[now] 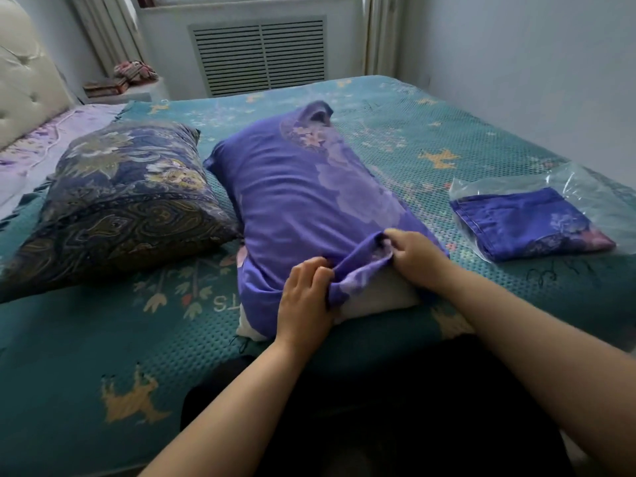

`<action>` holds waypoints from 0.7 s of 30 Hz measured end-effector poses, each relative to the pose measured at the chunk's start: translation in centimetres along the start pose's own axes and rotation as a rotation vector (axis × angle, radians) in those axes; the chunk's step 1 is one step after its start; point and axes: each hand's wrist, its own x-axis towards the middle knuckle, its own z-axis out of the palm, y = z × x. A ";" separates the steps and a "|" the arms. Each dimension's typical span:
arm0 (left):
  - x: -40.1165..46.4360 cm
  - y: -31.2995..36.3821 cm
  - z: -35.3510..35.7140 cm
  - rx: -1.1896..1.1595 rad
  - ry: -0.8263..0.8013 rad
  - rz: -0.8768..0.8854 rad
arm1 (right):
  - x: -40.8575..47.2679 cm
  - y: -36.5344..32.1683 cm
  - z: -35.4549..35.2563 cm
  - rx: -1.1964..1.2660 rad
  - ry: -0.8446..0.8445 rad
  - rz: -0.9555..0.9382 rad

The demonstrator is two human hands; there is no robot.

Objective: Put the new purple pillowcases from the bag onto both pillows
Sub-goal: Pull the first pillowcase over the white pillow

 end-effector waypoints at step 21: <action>0.7 0.2 -0.6 0.053 -0.291 0.155 | -4.6 4.9 -1.9 -0.533 -0.385 0.288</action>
